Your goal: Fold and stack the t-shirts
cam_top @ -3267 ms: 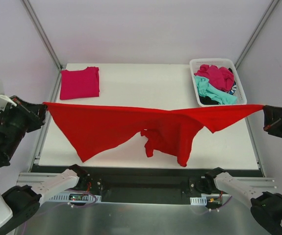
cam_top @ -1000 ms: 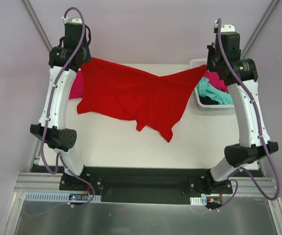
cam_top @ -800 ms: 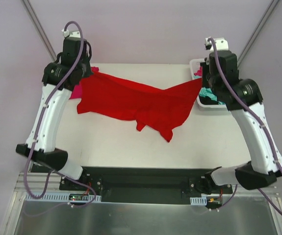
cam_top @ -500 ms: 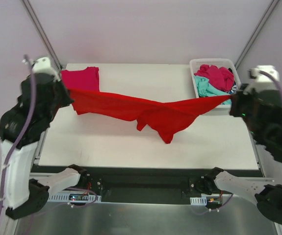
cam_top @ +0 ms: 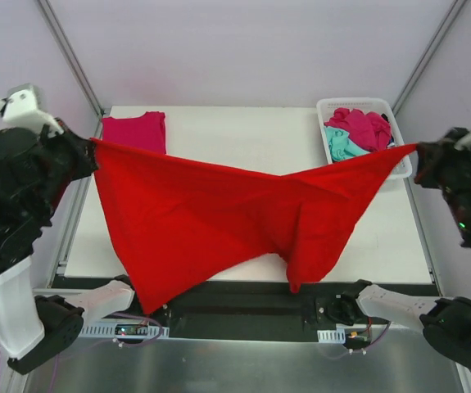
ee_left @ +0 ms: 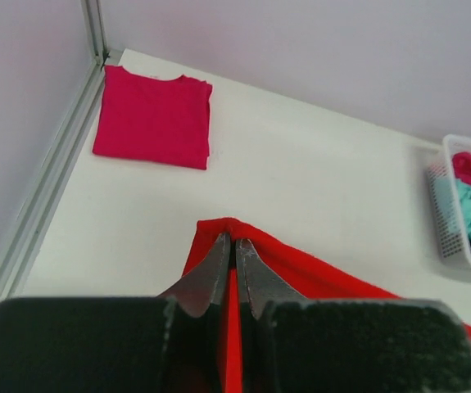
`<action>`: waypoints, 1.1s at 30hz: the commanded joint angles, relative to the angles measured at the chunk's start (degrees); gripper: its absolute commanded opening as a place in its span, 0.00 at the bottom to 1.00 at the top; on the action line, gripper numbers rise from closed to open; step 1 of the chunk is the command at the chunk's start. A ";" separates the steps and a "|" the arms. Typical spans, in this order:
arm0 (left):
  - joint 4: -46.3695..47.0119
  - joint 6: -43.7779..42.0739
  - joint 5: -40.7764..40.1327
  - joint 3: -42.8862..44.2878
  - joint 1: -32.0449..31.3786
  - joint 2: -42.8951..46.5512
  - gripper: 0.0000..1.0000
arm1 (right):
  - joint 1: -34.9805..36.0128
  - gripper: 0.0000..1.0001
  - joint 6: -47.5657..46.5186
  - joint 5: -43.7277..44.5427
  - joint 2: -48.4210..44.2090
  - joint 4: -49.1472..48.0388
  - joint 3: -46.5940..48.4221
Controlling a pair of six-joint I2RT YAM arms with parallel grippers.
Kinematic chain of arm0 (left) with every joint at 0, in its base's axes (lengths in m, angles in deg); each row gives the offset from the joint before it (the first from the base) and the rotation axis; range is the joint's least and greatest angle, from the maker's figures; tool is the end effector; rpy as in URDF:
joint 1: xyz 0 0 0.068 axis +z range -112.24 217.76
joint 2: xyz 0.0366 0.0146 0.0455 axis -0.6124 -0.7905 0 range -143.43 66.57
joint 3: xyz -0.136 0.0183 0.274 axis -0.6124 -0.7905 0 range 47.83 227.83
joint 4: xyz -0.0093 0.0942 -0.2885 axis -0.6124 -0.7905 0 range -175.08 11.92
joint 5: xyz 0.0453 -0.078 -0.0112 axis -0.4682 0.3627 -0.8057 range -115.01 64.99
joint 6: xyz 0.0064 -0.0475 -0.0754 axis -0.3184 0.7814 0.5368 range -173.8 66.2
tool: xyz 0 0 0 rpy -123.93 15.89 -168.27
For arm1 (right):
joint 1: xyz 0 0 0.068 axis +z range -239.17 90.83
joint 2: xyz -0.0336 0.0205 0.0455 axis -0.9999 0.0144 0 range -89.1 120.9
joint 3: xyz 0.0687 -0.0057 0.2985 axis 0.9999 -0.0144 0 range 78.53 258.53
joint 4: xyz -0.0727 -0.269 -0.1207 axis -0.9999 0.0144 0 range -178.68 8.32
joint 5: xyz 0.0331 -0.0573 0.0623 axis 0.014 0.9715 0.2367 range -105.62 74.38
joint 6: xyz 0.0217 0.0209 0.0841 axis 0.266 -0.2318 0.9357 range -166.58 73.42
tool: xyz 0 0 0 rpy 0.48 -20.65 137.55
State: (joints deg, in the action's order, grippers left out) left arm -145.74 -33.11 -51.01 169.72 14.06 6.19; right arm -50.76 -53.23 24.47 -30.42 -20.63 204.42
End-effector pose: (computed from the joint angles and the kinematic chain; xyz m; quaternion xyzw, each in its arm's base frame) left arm 0.1079 -0.0093 0.6406 -0.1312 0.7287 -0.0909 0.6660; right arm 0.0761 -0.0050 0.6568 -0.0342 0.7103 -0.0544 0.7010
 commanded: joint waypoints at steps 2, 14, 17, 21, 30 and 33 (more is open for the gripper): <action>2.00 -3.46 -2.65 0.37 -0.38 -5.71 0.00 | 0.08 0.01 -3.45 2.79 6.53 -0.11 -0.73; 10.00 -4.95 -1.95 -6.56 -0.38 -13.00 0.00 | -3.77 0.01 -6.09 -0.97 11.55 -7.66 -8.45; 12.72 -5.39 -2.56 -8.94 -0.38 -14.67 0.00 | -8.78 0.01 -5.39 -6.51 12.34 -10.74 -13.81; 15.53 -6.53 -3.27 -9.65 -0.29 -18.71 0.00 | -14.94 0.01 -4.77 -14.42 14.36 -15.57 -20.14; 21.33 -6.54 -0.10 -7.10 3.84 -31.72 0.00 | -23.38 0.01 -3.54 -22.34 27.53 -25.06 -23.76; 22.83 -6.62 1.12 -4.74 5.33 -35.23 0.00 | -24.70 0.01 -3.19 -23.39 33.75 -24.64 -20.18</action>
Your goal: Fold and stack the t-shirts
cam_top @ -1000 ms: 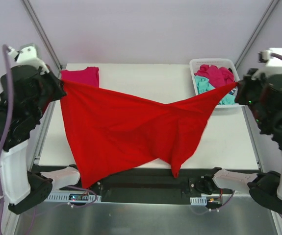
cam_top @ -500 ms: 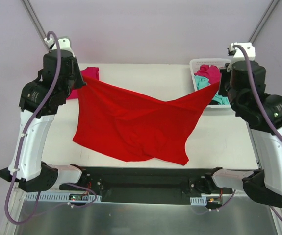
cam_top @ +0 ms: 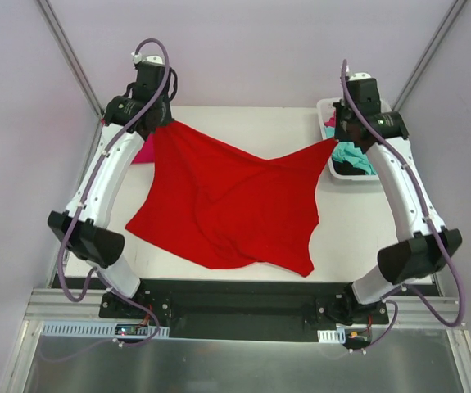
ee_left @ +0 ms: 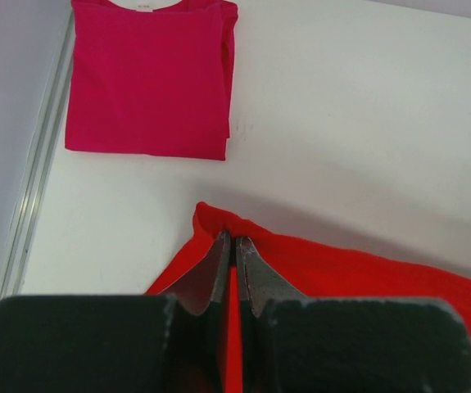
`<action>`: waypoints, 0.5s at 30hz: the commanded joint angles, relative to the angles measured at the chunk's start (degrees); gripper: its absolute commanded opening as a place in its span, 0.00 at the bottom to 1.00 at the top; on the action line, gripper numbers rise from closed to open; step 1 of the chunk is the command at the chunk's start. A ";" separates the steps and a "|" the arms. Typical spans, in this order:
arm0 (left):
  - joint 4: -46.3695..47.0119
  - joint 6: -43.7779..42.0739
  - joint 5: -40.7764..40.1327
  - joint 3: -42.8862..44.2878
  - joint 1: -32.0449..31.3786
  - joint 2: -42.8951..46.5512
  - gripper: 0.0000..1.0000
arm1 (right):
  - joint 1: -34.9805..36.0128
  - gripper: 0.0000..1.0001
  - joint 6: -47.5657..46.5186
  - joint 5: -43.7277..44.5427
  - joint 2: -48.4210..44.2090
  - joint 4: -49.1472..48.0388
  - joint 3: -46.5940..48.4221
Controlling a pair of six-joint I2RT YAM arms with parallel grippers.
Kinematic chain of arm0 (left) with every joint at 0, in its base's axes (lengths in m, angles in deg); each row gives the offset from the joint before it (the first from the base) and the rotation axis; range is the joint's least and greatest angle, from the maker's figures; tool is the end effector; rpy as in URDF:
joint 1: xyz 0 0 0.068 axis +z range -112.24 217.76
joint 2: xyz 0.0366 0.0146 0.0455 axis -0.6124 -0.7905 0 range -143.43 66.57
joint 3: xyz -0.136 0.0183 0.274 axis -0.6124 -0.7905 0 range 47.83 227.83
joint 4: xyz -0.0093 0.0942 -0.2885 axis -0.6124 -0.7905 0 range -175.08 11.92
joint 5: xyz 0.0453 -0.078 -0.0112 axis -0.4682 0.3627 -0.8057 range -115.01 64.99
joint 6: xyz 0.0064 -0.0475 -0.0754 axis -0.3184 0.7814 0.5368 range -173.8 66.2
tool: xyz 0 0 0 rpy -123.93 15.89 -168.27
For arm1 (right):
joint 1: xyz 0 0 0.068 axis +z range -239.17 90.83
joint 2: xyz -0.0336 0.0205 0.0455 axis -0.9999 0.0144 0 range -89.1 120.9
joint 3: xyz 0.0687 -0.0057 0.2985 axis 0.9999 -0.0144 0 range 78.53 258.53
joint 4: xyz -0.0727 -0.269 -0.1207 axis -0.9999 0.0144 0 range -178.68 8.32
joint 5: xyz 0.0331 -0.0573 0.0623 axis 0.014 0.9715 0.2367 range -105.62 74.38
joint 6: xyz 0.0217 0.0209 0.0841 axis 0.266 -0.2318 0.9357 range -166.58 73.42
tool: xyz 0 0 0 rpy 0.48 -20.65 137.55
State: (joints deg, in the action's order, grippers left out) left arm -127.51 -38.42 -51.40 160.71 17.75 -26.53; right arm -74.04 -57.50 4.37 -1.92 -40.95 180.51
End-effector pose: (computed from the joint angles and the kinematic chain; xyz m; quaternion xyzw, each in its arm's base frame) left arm 0.4017 -0.1086 0.4942 -0.0807 0.8456 0.0393 0.5262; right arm 0.3882 0.0769 0.4628 -0.1143 0.8616 -0.1351 0.4757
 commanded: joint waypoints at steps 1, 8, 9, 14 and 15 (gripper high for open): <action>4.61 -1.40 1.78 5.06 1.99 -3.48 0.00 | -1.60 0.01 1.25 -3.81 6.76 -4.22 5.06; 6.18 -1.67 3.63 10.25 4.45 -14.19 0.00 | -2.21 0.01 0.90 -5.13 18.37 -5.71 12.36; 6.45 -1.75 3.80 11.47 4.98 -15.26 0.00 | -2.65 0.01 1.07 -5.13 19.34 -6.15 12.72; 6.63 -1.66 6.87 17.54 8.23 -22.28 0.00 | -5.99 0.01 1.77 -6.18 23.11 -7.03 15.35; 6.54 -1.93 7.14 19.72 8.75 -23.17 0.00 | -7.39 0.01 1.95 -6.45 23.47 -6.77 16.14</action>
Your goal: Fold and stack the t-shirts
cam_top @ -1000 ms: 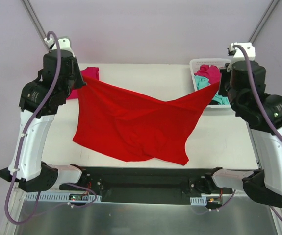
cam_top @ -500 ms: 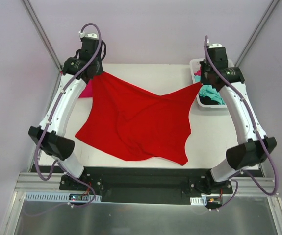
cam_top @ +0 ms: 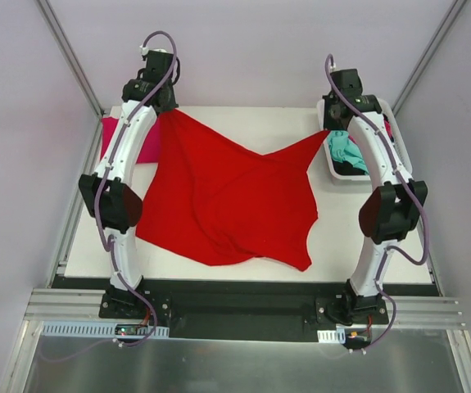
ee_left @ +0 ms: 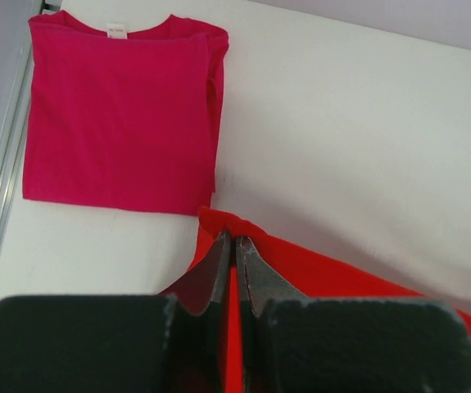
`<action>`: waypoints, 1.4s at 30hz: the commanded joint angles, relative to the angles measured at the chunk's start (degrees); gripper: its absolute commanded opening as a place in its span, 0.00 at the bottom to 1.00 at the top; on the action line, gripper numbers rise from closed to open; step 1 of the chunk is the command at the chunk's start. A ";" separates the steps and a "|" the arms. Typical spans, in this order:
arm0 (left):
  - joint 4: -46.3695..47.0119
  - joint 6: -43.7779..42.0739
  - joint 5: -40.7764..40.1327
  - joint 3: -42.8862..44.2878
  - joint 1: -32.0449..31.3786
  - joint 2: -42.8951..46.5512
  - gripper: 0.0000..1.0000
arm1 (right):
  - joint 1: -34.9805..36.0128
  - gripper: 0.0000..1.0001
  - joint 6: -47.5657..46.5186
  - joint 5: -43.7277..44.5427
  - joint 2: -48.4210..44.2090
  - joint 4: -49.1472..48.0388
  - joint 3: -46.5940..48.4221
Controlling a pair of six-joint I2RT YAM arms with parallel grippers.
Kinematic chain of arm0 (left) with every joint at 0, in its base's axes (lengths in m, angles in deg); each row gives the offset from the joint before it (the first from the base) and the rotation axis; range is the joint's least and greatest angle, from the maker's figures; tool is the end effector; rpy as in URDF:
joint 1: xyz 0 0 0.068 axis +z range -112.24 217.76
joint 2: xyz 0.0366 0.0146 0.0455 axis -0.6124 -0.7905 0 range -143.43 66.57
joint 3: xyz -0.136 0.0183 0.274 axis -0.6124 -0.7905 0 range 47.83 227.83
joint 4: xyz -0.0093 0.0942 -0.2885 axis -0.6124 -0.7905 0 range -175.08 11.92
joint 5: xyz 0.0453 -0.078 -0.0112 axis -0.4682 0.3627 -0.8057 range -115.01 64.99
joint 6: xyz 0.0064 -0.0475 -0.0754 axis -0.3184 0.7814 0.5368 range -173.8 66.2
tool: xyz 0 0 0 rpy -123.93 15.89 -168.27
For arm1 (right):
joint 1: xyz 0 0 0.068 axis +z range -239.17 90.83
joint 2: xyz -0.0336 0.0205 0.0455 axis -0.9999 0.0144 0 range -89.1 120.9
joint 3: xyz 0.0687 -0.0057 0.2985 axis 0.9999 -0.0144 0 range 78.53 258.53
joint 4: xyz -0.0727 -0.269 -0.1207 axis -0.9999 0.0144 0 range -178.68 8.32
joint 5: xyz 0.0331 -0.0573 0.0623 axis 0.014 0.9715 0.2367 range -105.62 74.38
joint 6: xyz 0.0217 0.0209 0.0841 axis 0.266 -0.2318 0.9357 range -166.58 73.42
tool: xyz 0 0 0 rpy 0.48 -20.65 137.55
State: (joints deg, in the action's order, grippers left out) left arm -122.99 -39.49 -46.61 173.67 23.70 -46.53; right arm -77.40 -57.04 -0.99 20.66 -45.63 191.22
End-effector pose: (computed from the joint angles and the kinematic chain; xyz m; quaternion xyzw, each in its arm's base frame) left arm 0.5229 -0.1008 0.4317 -0.0925 0.8596 0.0427 0.5006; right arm 0.5156 0.0870 0.3719 -0.1208 0.8929 -0.1106 0.4195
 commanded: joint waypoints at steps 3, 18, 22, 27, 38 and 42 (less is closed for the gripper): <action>2.01 -2.17 2.80 9.76 3.87 -6.34 0.00 | -6.14 0.01 1.76 -1.36 3.18 -0.96 8.42; 2.19 -0.42 6.22 7.75 6.86 -10.48 0.69 | -7.12 0.57 3.34 -5.32 9.16 1.34 13.44; 2.10 0.02 6.66 6.70 6.77 -7.59 0.98 | -5.97 0.63 2.81 -4.79 7.32 0.81 11.86; 2.10 1.51 5.36 -1.97 4.93 -0.56 0.99 | -0.72 0.62 1.85 -3.04 1.53 0.90 7.65; 2.54 9.06 1.03 -38.27 -5.71 29.14 0.99 | 14.86 0.50 9.39 -0.65 -23.07 -0.93 -24.84; 3.33 11.00 -0.01 -54.34 -7.29 37.41 0.99 | 18.19 0.47 12.91 0.22 -34.15 -2.62 -40.58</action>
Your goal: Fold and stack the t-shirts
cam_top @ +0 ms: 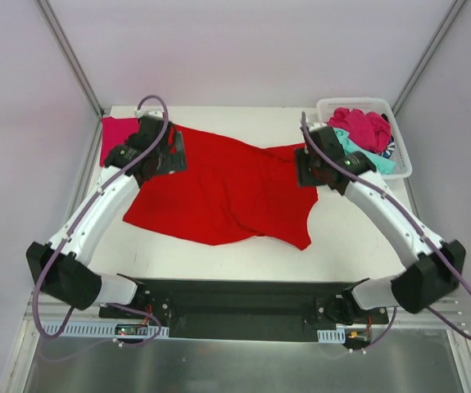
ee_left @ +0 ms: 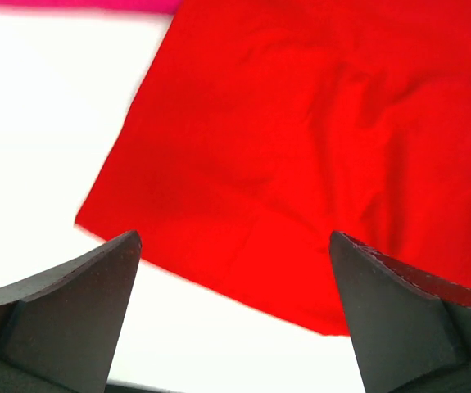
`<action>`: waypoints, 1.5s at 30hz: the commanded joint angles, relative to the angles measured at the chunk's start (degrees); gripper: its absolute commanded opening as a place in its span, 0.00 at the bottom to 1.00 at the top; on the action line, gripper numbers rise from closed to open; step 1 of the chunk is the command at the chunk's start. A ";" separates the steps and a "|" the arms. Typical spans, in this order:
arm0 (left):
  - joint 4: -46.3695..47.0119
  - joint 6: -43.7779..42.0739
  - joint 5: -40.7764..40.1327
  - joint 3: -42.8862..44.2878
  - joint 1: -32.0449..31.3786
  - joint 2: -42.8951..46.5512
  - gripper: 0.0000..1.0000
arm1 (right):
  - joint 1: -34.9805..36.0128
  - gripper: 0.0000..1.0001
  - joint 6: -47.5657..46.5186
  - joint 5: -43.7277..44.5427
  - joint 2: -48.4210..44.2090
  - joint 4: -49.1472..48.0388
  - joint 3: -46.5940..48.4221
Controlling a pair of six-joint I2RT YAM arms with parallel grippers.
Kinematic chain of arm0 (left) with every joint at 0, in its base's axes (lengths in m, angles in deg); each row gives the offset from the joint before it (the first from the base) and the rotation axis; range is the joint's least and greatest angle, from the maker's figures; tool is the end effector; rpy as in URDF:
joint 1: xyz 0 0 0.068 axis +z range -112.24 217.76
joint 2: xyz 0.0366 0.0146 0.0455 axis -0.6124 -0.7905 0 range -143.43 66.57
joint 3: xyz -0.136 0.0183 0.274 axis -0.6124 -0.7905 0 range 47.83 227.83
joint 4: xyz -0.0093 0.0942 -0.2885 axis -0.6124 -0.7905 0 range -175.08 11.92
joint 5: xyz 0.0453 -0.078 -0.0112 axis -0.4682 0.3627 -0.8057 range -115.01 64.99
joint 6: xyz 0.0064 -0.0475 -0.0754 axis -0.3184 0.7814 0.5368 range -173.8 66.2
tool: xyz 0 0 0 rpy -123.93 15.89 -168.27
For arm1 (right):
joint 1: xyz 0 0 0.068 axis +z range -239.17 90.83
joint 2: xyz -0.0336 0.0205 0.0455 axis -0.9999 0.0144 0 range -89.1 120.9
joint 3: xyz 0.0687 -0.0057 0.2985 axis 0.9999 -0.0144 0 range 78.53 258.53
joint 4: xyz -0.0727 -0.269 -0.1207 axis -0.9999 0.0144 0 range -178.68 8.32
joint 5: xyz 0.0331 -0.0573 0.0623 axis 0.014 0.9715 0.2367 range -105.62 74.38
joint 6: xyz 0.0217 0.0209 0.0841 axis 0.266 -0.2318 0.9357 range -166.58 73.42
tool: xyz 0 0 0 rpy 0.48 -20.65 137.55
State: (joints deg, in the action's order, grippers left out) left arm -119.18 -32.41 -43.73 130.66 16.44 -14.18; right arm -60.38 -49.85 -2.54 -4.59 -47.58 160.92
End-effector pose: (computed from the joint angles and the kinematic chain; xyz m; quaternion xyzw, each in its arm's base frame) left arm 0.3589 -0.1126 0.3846 -0.0705 0.8906 -0.0179 0.4489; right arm 0.3535 0.1738 0.3562 -0.2084 0.8889 -0.0148 0.4077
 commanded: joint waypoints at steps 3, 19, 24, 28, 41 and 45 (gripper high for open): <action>0.67 4.71 -3.69 -17.67 -0.04 9.20 0.99 | 1.96 0.46 6.87 2.82 -13.84 0.12 -16.20; -4.86 11.48 -5.62 -23.68 -0.83 6.93 0.98 | 10.66 0.43 19.87 -0.51 -9.83 -0.23 -32.11; -5.66 11.66 -6.51 -22.45 -1.00 2.62 0.92 | 12.86 0.43 19.62 -1.83 -5.33 -3.48 -31.50; -5.48 11.75 -6.07 -20.69 -1.00 -0.27 0.80 | 12.86 0.43 17.95 -3.32 -3.21 -4.10 -29.83; -4.43 11.57 -3.61 -20.42 -1.18 -4.15 0.39 | 6.71 0.43 13.90 -9.04 -1.45 -6.92 -33.70; -4.34 12.27 -3.78 -21.65 -1.79 -2.48 0.40 | 7.85 0.44 14.17 -8.42 -2.24 -5.51 -33.35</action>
State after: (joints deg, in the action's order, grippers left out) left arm -123.16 -21.11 -47.75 110.37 15.55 -18.84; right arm -53.54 -34.96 -10.12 -5.99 -54.57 127.33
